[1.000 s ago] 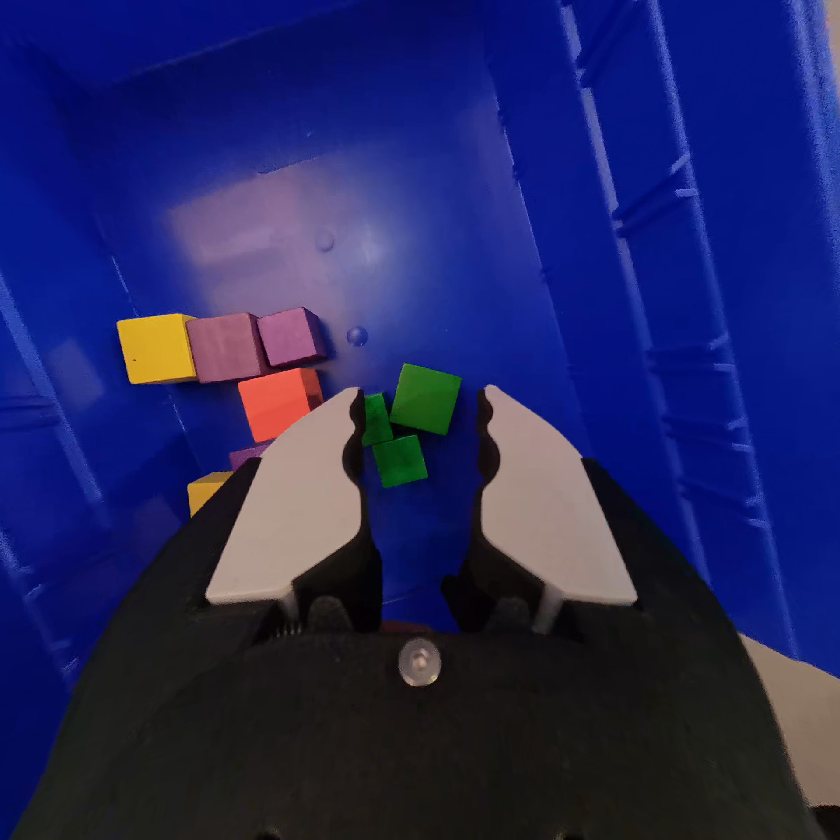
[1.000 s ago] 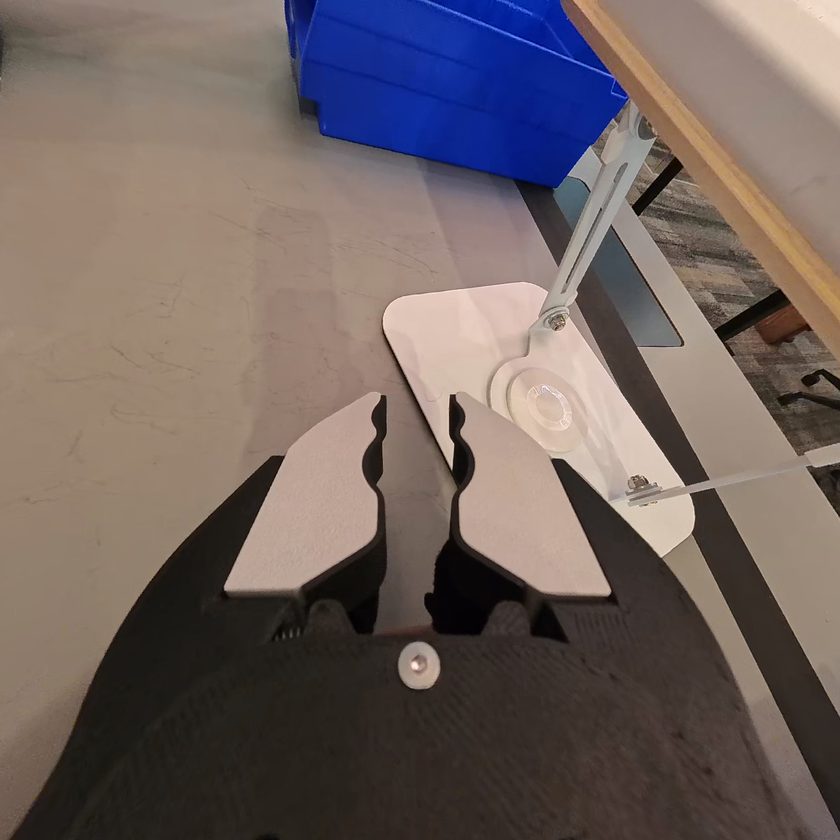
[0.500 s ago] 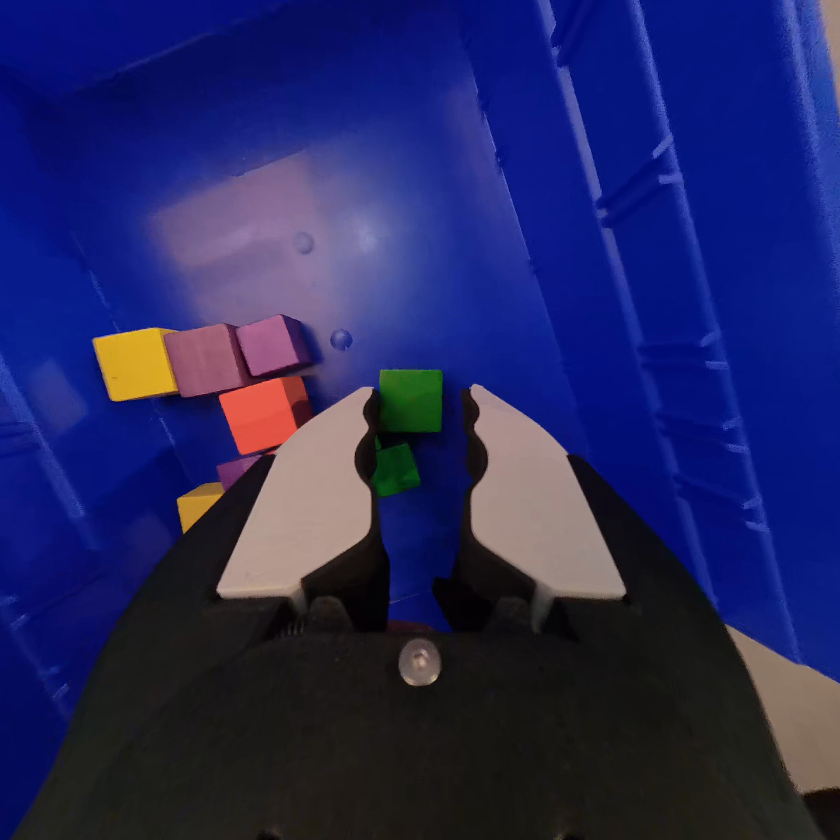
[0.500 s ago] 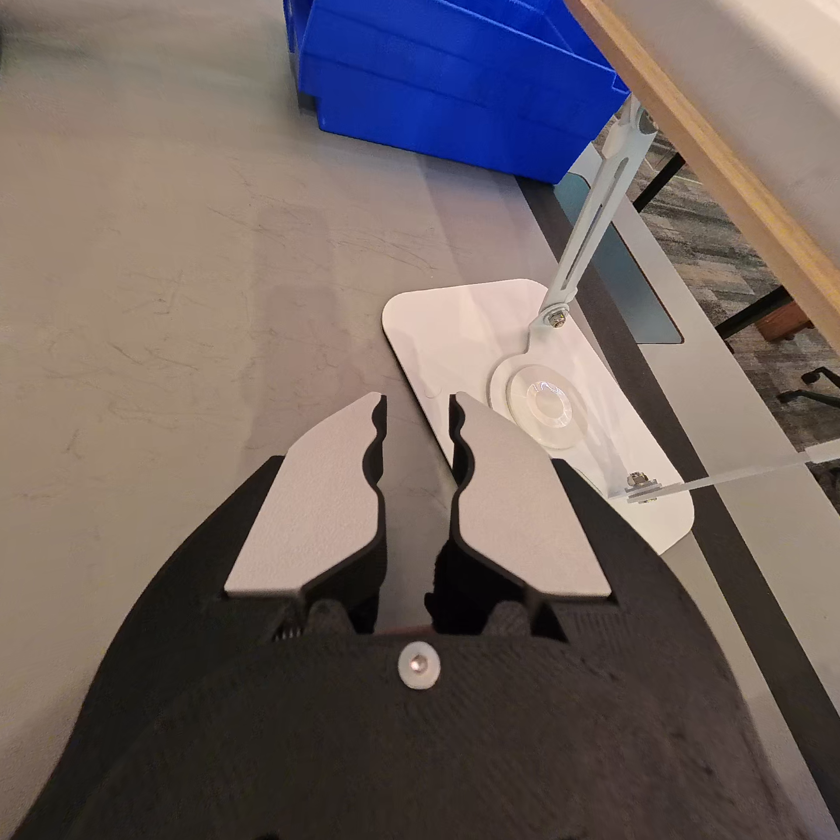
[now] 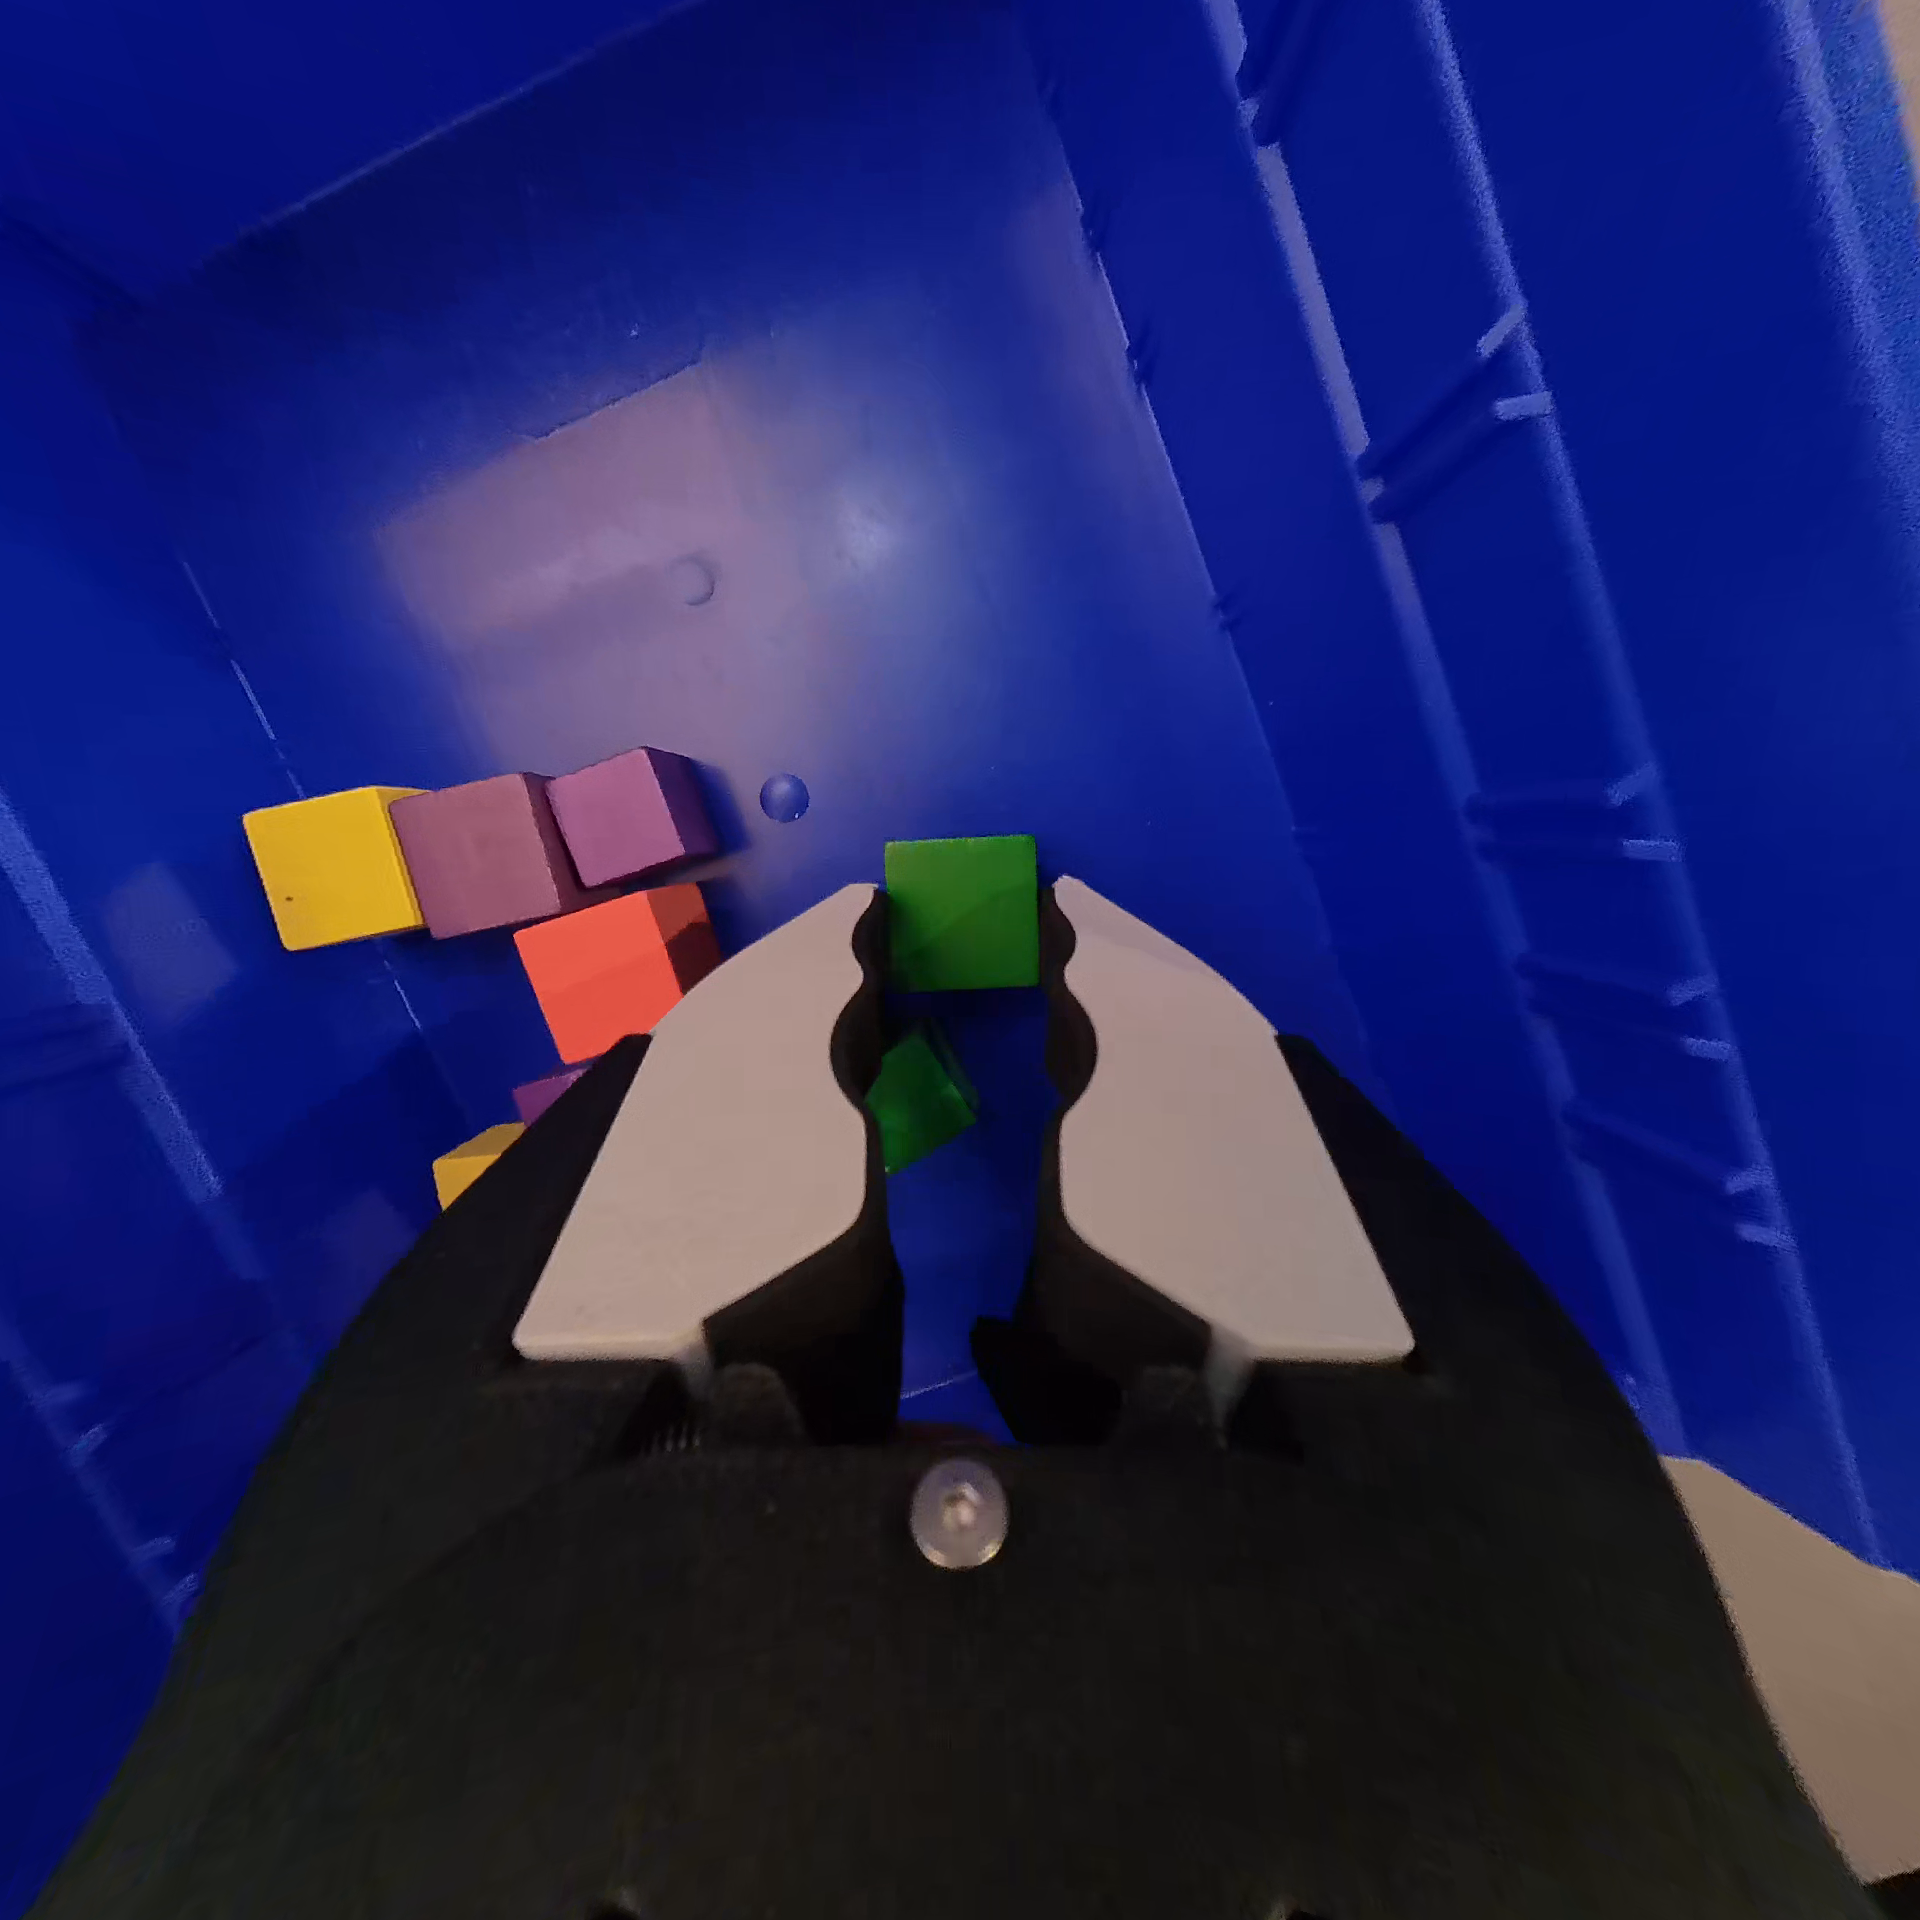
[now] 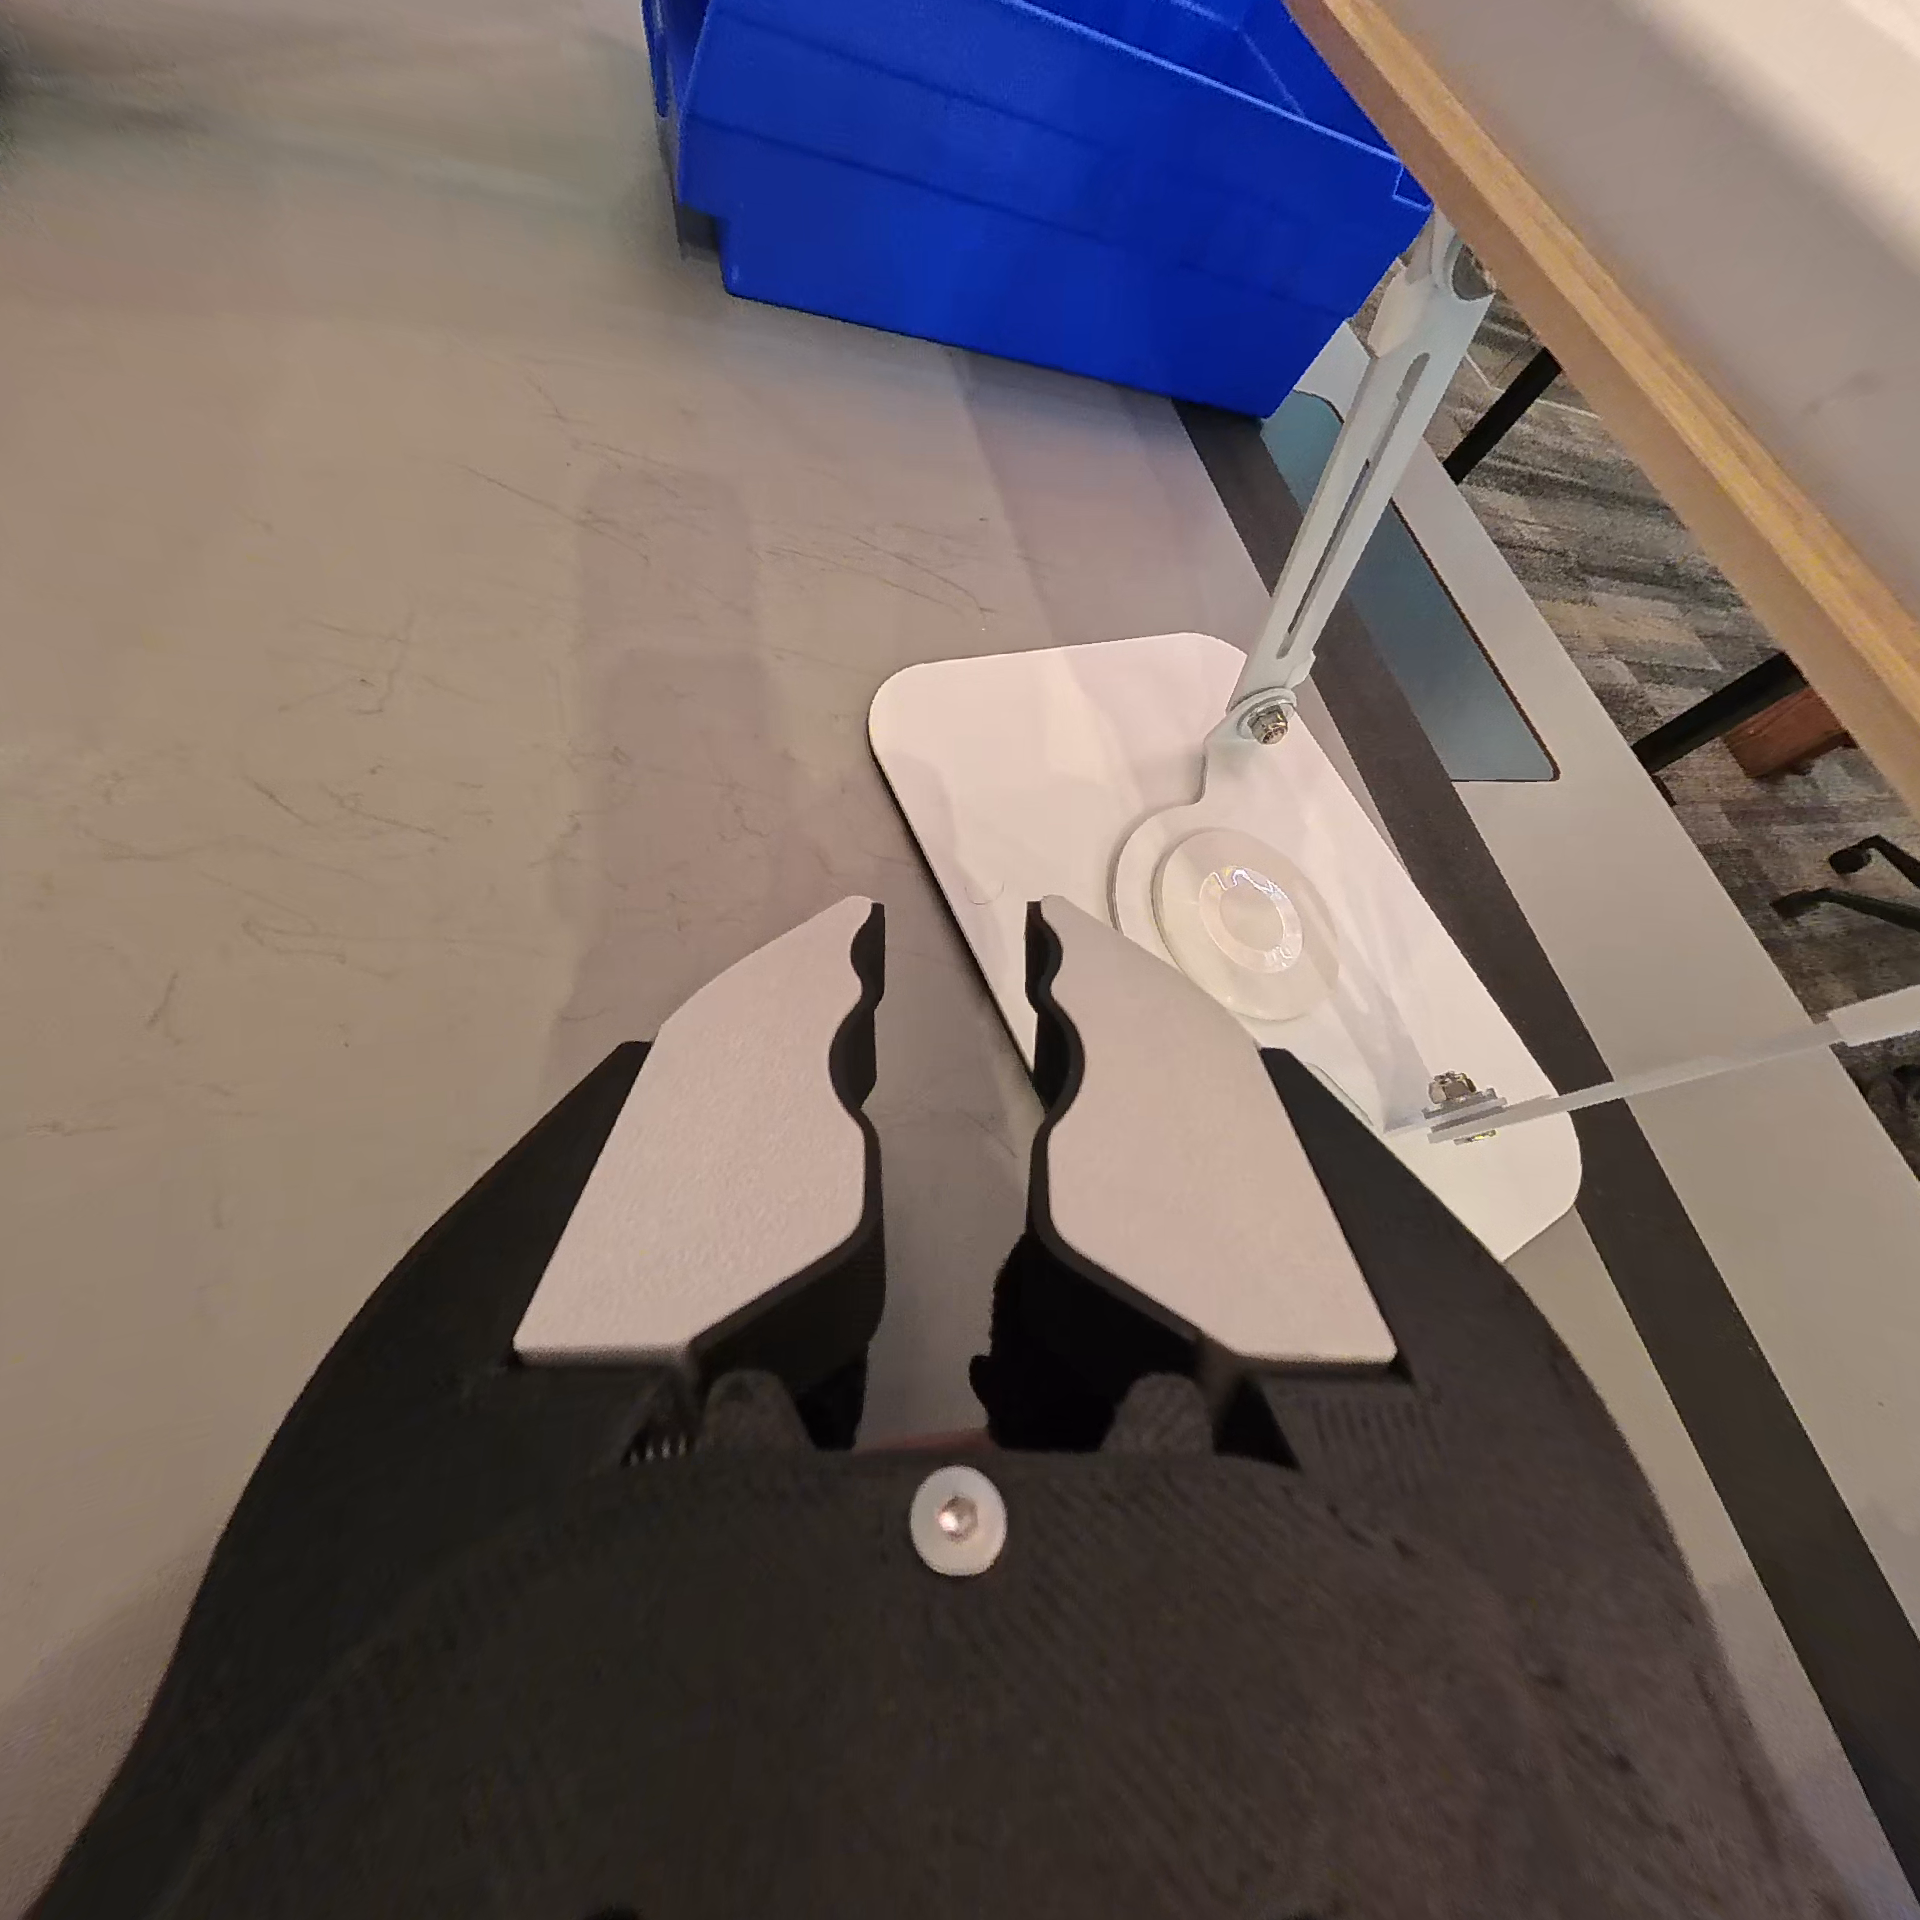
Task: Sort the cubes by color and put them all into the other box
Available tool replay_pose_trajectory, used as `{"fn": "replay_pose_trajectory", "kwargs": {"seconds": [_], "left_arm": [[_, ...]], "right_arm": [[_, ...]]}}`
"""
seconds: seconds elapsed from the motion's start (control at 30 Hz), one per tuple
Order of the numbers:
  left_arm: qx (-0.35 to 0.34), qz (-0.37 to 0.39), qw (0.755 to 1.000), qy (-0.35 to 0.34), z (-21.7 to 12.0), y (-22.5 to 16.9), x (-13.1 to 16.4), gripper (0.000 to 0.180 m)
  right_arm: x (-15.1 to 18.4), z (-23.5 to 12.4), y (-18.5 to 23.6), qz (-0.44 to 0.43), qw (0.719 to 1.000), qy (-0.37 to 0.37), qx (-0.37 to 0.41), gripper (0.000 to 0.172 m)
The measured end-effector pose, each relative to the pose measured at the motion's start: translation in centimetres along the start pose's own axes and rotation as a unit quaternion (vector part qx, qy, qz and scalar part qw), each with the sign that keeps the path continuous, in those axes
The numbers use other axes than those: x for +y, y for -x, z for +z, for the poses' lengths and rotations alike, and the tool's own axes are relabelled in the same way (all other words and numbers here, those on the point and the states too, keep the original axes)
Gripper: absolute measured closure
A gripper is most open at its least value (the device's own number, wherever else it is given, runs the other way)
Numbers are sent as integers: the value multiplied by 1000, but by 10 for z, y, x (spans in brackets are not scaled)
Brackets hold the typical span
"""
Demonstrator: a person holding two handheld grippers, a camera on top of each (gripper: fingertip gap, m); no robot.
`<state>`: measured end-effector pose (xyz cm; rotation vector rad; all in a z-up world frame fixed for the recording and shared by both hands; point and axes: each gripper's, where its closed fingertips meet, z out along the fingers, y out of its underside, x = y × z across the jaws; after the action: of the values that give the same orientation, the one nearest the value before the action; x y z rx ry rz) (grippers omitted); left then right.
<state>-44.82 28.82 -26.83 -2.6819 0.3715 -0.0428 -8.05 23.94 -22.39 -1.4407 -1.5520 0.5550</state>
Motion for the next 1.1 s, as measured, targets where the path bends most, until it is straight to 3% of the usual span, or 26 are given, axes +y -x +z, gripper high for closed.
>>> {"fn": "replay_pose_trajectory", "kwargs": {"seconds": [0.17, 0.27, 0.5, 0.73, 0.97, 1.1], "left_arm": [[-2, 9, 1000, 3, 0, 2, 4, 151], [-2, -12, 1000, -24, -12, 9, 0, 130], [18, -64, 993, -95, -43, 29, -2, 143], [-8, 33, 999, -7, -15, 10, 6, 148], [-13, 52, 998, 28, 6, 4, 9, 148], [11, 40, 999, -19, -1, 0, -4, 152]], "right_arm": [[0, -1, 0, 0, 1000, -1, 0, 146], [-2, -2, 0, 4, 1000, -6, -1, 146], [-1, -1, 0, 14, 1000, -9, -7, 146], [2, 1, 3, 12, 1000, -4, -11, 146], [1, 0, 2, 13, 1000, -6, -11, 146], [0, -1, 2, 11, 1000, -6, -9, 146]]}}
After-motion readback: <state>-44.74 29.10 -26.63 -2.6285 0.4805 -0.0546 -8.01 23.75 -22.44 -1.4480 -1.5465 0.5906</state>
